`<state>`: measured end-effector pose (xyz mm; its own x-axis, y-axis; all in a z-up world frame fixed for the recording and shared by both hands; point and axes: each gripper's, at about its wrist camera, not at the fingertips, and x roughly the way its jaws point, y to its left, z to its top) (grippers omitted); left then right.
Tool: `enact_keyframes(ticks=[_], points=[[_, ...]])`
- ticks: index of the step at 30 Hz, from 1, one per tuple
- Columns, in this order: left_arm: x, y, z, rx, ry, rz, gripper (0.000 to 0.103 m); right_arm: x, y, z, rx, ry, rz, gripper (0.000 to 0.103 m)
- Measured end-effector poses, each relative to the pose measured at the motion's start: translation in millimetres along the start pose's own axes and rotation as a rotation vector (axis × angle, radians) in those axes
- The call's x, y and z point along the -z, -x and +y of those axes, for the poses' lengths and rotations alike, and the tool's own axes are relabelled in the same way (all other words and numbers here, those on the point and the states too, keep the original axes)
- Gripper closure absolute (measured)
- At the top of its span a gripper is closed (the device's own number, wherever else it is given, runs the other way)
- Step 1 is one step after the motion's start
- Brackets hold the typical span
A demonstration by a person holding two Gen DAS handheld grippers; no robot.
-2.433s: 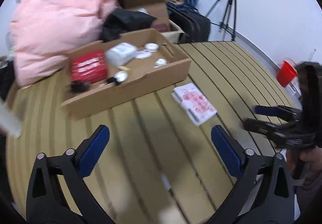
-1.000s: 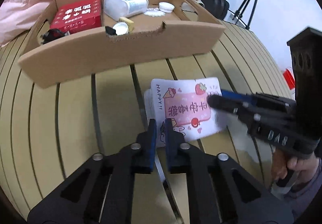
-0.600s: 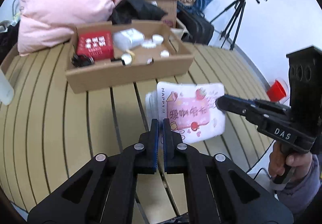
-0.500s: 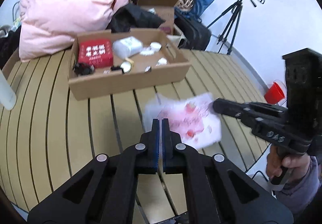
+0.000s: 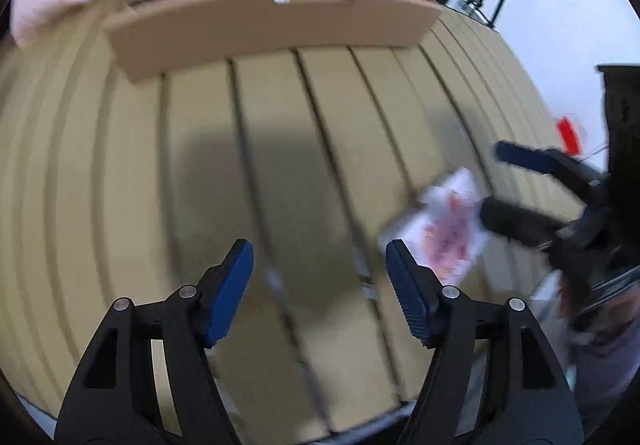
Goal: Organize objects
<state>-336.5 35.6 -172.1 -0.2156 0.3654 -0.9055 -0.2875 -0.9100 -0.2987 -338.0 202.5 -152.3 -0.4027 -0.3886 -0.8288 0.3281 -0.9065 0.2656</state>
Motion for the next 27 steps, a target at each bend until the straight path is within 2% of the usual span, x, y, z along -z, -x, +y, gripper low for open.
enact_keyframes(ticks=[1,2,5,7,10,11,12,13,14,16,19,22,27], points=[[0,-2,-5,0.031,0.008,0.012,0.031,3,-4,-1,0.001,-0.001,0.019,0.000],[1,-3,-11,0.069,0.012,0.017,0.029,5,-7,-3,0.008,-0.005,0.032,0.000],[5,-17,-24,0.061,0.032,0.037,0.028,14,-6,-12,0.005,-0.015,0.055,0.000],[7,-27,-28,0.080,0.047,0.062,0.028,19,-9,-27,0.015,-0.046,0.103,0.000],[14,-29,-39,0.056,0.028,0.036,0.033,29,-8,-38,0.012,-0.065,0.125,0.001],[15,-30,-43,0.049,0.015,0.029,0.043,32,-8,-39,-0.010,-0.070,0.130,0.010],[17,-31,-47,0.054,0.007,0.032,0.052,34,-9,-40,-0.041,-0.070,0.139,0.034],[18,-32,-50,0.032,0.002,0.024,0.066,36,-11,-39,-0.053,-0.064,0.150,0.049],[19,-31,-53,0.009,-0.006,0.006,0.073,38,-15,-36,-0.028,-0.046,0.163,0.067],[17,-31,-51,0.006,0.008,-0.011,0.075,39,-19,-30,-0.039,-0.025,0.161,0.068],[16,-27,-46,0.010,0.034,-0.029,0.086,39,-18,-24,-0.011,-0.001,0.149,0.070],[8,-13,-41,0.024,0.059,-0.077,0.092,39,-12,-23,0.004,0.004,0.138,0.078],[-4,5,-38,0.024,0.064,-0.099,0.094,33,3,-23,0.004,-0.013,0.089,0.088]])
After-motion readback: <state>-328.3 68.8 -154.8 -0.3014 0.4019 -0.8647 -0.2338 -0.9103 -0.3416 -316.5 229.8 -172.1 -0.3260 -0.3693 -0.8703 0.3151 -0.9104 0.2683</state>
